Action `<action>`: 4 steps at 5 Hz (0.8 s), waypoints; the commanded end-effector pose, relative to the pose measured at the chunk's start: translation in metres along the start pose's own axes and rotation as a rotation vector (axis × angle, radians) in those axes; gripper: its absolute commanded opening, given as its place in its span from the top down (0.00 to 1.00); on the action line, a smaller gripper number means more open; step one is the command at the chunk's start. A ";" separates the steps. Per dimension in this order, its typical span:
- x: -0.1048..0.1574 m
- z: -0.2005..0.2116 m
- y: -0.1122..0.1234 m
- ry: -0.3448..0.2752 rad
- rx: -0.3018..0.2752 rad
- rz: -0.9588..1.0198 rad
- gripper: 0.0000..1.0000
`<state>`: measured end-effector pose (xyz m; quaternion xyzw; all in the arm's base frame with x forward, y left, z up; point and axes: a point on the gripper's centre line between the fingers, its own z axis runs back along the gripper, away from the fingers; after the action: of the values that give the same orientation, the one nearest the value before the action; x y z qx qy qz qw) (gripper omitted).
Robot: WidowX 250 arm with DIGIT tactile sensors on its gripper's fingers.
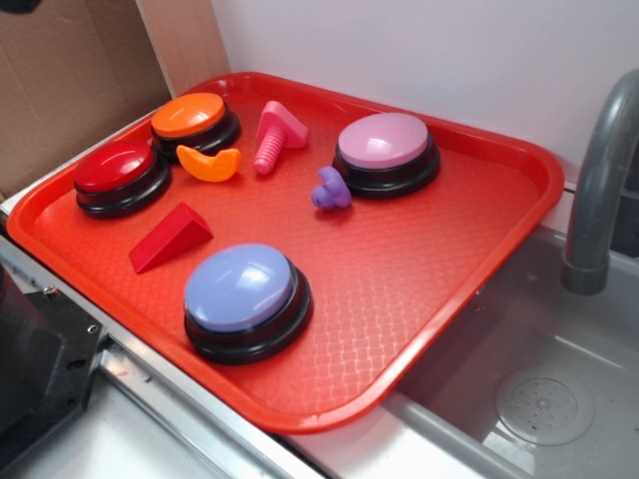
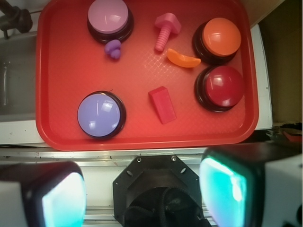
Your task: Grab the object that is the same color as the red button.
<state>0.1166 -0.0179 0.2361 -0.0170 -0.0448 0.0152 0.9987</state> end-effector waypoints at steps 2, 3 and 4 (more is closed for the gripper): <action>0.015 -0.020 0.007 0.008 0.012 -0.016 0.00; 0.027 -0.047 0.022 0.003 0.006 -0.027 0.00; 0.038 -0.077 0.039 0.019 0.031 -0.017 0.00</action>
<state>0.1568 0.0172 0.1531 -0.0044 -0.0152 0.0117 0.9998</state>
